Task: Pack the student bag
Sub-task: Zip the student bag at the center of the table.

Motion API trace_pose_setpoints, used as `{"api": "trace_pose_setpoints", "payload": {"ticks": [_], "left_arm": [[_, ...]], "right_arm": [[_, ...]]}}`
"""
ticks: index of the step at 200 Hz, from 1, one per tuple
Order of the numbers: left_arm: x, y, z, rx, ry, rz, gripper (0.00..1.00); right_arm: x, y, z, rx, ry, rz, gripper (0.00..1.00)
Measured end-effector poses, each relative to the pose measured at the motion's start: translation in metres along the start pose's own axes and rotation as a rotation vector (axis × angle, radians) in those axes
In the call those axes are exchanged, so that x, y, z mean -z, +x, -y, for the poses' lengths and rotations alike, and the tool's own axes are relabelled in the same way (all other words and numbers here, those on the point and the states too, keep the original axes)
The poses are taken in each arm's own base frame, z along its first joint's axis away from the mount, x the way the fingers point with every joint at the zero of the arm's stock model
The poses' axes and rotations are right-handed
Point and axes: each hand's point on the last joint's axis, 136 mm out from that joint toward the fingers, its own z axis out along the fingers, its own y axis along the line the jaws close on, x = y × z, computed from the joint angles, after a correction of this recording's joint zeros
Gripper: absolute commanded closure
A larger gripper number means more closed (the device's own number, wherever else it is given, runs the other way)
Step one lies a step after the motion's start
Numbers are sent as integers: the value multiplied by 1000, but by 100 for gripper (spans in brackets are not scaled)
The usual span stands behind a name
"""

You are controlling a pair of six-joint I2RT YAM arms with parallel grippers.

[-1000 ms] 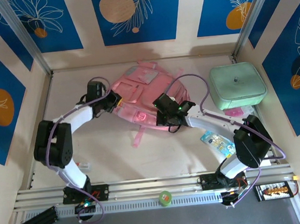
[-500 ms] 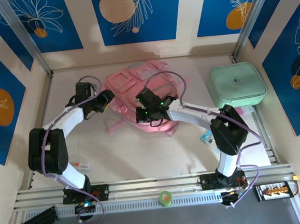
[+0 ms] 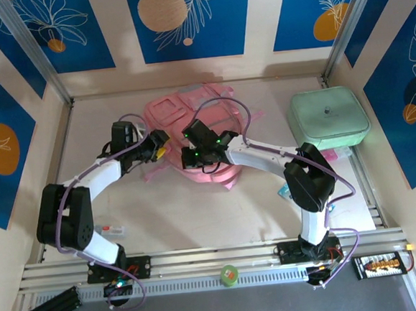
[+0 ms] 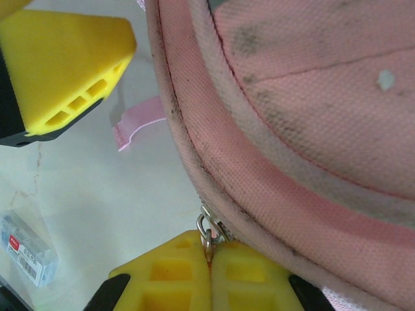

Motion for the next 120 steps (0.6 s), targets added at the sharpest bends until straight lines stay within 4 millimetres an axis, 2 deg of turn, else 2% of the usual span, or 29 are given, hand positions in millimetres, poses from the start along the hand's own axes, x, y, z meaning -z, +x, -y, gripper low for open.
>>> {"api": "trace_pose_setpoints", "payload": {"ticks": [42, 91, 109, 120], "left_arm": [[-13, 4, -4, 39, -1, -18, 61], [-18, 3, -9, 73, -8, -16, 68], [-22, 3, -12, 82, -9, -22, 78], [-23, 3, -14, 92, -10, -27, 86]], "right_arm": [[0, 1, -1, 12, 2, 0, 100], [0, 1, -1, 21, 4, 2, 100], [0, 0, 0, 21, 6, 4, 100], [0, 0, 1, 21, 14, 6, 100]]}}
